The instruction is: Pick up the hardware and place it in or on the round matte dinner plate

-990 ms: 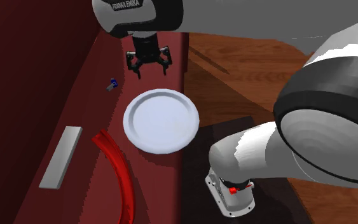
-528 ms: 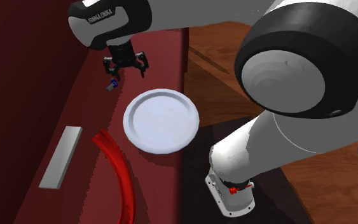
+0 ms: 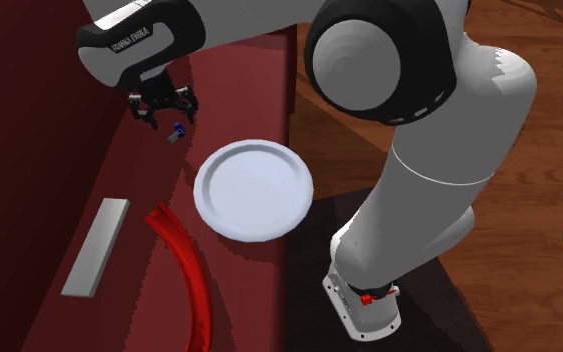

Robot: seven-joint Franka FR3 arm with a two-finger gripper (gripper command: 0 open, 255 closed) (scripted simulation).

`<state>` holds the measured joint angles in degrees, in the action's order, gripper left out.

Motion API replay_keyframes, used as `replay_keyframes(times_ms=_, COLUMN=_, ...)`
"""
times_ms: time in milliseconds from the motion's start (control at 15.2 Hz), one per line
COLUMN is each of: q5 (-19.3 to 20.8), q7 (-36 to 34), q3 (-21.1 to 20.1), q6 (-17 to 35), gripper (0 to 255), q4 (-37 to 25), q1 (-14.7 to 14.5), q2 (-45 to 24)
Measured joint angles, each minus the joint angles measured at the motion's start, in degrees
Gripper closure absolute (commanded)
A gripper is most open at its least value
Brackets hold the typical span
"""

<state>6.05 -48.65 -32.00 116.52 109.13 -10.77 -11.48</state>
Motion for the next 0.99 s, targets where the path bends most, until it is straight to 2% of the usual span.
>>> replay_keyframes(times_ms=528, q5=2.59, q7=-2.38, q3=0.35, q6=4.62, gripper=0, q4=1.46, q1=-1.27, q2=-3.56)
replay_keyframes(times_ms=924, q5=2.90, q7=-2.62, q3=0.43, q6=5.13, gripper=0, q4=1.56, q1=-1.42, q2=-4.03)
replay_keyframes(times_ms=990, q5=2.90, q7=-2.62, q3=0.43, q6=5.13, gripper=255, q4=1.56, q1=-1.42, q2=-4.03)
